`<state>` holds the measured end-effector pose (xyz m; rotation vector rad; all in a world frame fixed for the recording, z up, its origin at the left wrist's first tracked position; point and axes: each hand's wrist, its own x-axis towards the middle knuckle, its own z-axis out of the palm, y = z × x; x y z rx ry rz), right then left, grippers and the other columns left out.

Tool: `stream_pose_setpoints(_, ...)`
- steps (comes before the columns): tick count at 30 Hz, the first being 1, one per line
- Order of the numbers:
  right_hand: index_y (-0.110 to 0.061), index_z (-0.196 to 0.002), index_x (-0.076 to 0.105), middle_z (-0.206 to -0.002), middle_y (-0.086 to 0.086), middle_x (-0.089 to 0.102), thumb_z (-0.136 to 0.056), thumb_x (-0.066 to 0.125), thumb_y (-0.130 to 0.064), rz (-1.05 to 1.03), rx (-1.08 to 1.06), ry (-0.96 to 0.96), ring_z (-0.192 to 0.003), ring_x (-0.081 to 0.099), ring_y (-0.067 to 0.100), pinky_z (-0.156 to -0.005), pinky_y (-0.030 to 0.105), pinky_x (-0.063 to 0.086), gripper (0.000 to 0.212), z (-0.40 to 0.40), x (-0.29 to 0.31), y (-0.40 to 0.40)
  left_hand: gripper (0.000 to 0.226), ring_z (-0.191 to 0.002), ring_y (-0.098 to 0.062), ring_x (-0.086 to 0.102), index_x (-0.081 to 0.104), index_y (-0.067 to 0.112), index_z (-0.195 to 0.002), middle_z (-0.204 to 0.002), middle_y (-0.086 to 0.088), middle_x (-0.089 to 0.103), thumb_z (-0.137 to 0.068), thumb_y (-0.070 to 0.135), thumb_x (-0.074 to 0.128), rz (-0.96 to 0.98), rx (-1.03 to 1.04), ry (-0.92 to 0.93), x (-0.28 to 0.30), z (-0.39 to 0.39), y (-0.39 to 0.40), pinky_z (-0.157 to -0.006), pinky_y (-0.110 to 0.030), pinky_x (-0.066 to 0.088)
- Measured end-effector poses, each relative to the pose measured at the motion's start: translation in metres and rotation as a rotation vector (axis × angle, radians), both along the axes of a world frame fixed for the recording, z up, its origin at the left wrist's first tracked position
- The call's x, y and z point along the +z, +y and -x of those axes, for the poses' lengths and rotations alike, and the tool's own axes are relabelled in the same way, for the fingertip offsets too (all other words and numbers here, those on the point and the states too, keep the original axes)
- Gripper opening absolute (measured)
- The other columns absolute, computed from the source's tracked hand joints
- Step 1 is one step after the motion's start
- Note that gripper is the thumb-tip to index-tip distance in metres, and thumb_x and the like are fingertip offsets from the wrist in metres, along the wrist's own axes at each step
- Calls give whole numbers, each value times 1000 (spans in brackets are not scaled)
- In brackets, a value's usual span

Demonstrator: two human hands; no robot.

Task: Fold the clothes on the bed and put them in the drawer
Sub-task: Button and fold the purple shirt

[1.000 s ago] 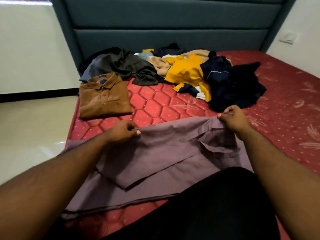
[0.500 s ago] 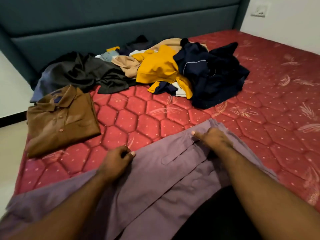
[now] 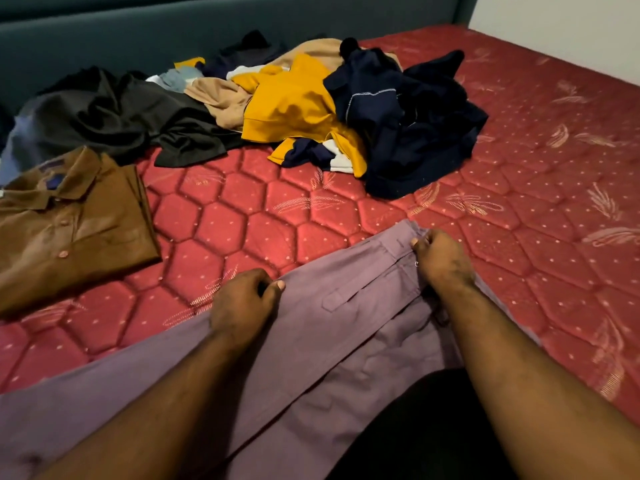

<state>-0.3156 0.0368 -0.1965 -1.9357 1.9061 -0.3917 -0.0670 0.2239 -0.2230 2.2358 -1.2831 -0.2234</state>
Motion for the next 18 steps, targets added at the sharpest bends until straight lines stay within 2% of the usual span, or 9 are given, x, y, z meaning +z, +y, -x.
stream_pose_setpoints(2,-16,-115,55,-119,17,60,-96,50,-41,60,-3,127,-110,55,37,-90,45,44,32,0,3,4,25,-81,-29,59,63,19,-81,-83,-2,64,-89,42,60,-12,15,-95,2,4,-2,-71,-38,45)
stream_pose_setpoints(4,-18,-123,47,-126,16,50,-93,49,-47,169,22,365,-116,47,37,-94,49,39,42,-10,12,15,26,-93,-33,58,65,21,-99,-101,-6,64,-87,43,57,0,19,-273,4,14,0,-79,-42,43)
stream_pose_setpoints(5,-19,-127,44,-129,15,46,-93,46,-48,257,98,431,-118,44,36,-96,51,38,45,-20,17,25,32,-97,-32,58,65,22,-108,-109,-6,63,-87,43,54,23,7,-331,6,24,1,-83,-44,42)
stream_pose_setpoints(7,-24,-137,37,-141,11,38,-94,41,-51,333,383,367,-128,37,34,-103,53,33,52,-45,15,46,46,-112,-31,56,60,24,-124,-127,-4,60,-89,48,42,-11,-90,-328,13,49,2,-95,-48,38)
stream_pose_setpoints(8,-30,-145,29,-151,9,29,-93,36,-59,250,527,298,-137,28,31,-108,55,26,60,-56,8,57,53,-126,-32,47,50,27,-136,-141,-3,51,-92,53,36,-111,-147,-279,12,60,2,-105,-50,32)
stream_pose_setpoints(10,-41,-152,6,-162,-1,0,-87,24,-76,-15,685,287,-149,0,26,-115,59,3,76,-65,-11,66,68,-147,-33,14,18,34,-153,-163,2,14,-93,66,22,-361,-203,-170,0,71,4,-118,-51,8)
stream_pose_setpoints(12,-47,-149,-8,-161,-6,-16,-80,18,-85,-104,698,342,-148,-15,21,-113,60,-11,82,-56,-28,59,80,-150,-28,-5,-4,40,-153,-164,7,-7,-84,77,5,-444,-213,-203,-13,70,12,-119,-48,-7)
stream_pose_setpoints(15,-51,-146,-12,-159,-9,-21,-76,14,-88,-106,677,360,-146,-21,18,-111,61,-15,84,-52,-32,51,84,-150,-22,-4,-13,46,-150,-163,12,-9,-77,84,-1,-446,-158,-229,-17,40,47,-117,-48,-10)
stream_pose_setpoints(18,-52,-146,-13,-159,-9,-22,-75,12,-89,-127,685,413,-147,-20,19,-110,65,-13,84,-58,-27,57,84,-150,-22,-2,-18,52,-146,-162,14,-9,-71,88,-7,-494,-59,-218,-14,-15,119,-118,-51,-7)
